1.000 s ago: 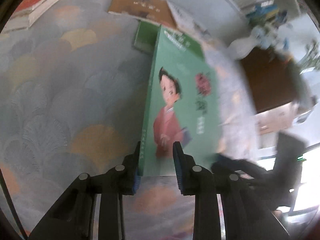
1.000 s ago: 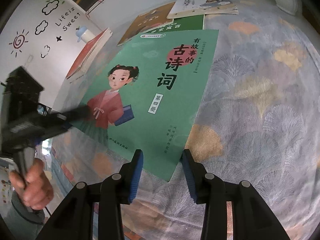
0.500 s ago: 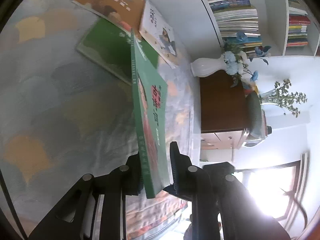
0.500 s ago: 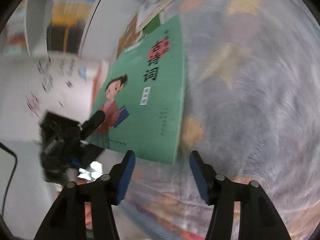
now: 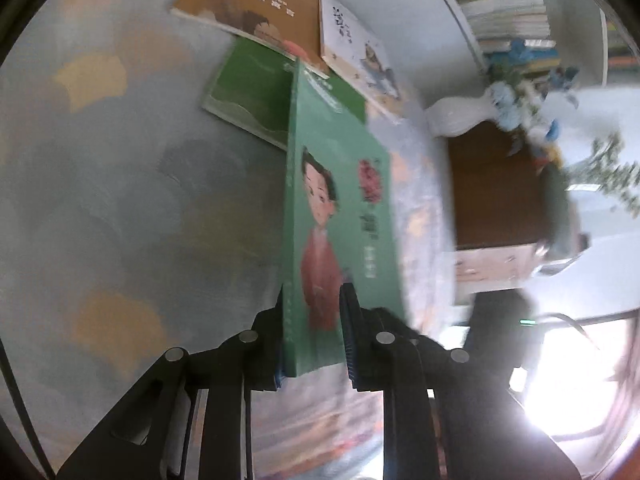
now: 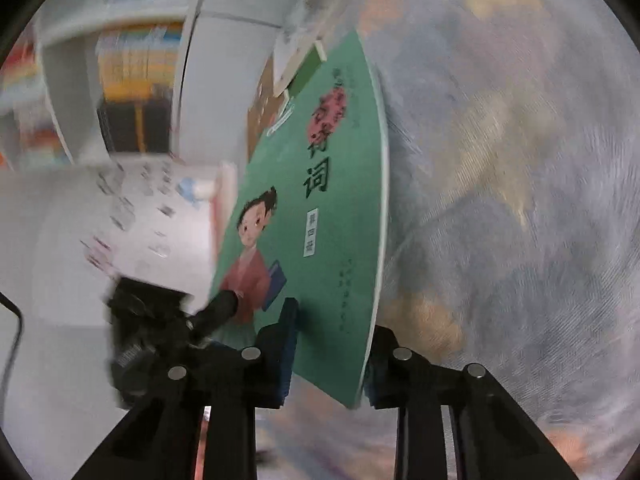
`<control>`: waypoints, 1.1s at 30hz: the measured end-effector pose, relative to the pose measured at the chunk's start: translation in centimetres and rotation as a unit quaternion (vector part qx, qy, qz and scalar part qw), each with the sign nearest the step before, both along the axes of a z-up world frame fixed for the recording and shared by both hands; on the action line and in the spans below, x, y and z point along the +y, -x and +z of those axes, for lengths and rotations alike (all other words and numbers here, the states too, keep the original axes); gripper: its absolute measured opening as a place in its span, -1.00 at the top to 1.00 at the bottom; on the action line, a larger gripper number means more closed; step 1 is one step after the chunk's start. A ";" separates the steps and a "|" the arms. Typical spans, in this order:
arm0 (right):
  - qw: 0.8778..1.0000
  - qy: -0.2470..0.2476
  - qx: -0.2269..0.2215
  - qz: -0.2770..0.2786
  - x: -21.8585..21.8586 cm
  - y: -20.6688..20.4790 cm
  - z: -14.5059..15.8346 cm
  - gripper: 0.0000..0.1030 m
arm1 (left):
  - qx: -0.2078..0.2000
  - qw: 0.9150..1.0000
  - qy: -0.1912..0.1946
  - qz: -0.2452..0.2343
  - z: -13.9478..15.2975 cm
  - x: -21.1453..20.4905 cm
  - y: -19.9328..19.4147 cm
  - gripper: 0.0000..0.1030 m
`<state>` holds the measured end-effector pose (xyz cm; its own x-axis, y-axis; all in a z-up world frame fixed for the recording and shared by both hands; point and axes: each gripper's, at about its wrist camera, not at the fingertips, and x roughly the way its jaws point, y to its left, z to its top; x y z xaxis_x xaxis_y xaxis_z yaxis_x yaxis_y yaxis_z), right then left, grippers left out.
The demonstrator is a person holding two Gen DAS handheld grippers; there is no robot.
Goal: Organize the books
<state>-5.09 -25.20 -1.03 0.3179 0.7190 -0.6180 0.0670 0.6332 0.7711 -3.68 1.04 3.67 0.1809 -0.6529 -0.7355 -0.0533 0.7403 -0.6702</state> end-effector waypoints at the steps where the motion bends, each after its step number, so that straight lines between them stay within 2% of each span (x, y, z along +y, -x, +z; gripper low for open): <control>1: 0.999 0.043 -0.022 0.014 0.8 0.0 1.1 0.50 | -0.004 1.000 -0.010 -0.006 0.1 0.0 -0.1 0.65; 3: 0.992 0.109 -0.056 0.035 2.1 0.1 2.7 0.51 | -0.014 0.999 -0.041 -0.029 0.2 -0.5 -0.4 0.65; 5: 0.982 0.162 -0.084 0.055 3.5 0.2 4.0 0.51 | -0.021 0.997 -0.053 -0.048 0.3 -0.7 -0.5 0.65; 8: 0.956 0.250 -0.125 0.093 5.7 1.0 5.7 0.51 | -0.043 0.993 -0.075 -0.086 0.9 -1.1 -0.5 0.65; 11: 0.931 0.306 -0.163 0.116 7.5 2.2 7.1 0.51 | -0.073 0.981 -0.125 -0.129 1.9 -1.4 -0.2 0.64; 13: 0.921 0.325 -0.182 0.120 8.4 2.8 8.1 0.51 | -0.081 0.978 -0.123 -0.145 2.6 -1.1 -0.1 0.64; 15: 0.911 0.342 -0.196 0.121 9.4 3.6 9.2 0.51 | -0.090 0.979 -0.104 -0.152 3.7 -0.1 0.0 0.64; 19: 0.904 0.350 -0.211 0.125 11.7 4.7 11.5 0.51 | -0.110 0.978 -0.092 -0.152 6.0 2.0 -0.2 0.64; 23: 0.899 0.344 -0.240 0.126 15.0 4.7 14.2 0.49 | -0.136 0.979 -0.083 -0.125 8.7 6.0 -1.0 0.64; 26: 0.888 0.344 -0.278 0.125 18.5 3.6 16.3 0.49 | -0.159 0.981 -0.071 -0.086 10.7 10.1 -2.0 0.63; 30: 0.885 0.320 -0.314 0.129 24.2 1.1 18.7 0.49 | -0.195 0.976 -0.084 -0.039 13.2 16.3 -3.8 0.63; 33: 0.879 0.312 -0.333 0.139 29.2 -0.9 19.5 0.49 | -0.213 0.972 -0.098 -0.014 14.0 20.6 -5.3 0.63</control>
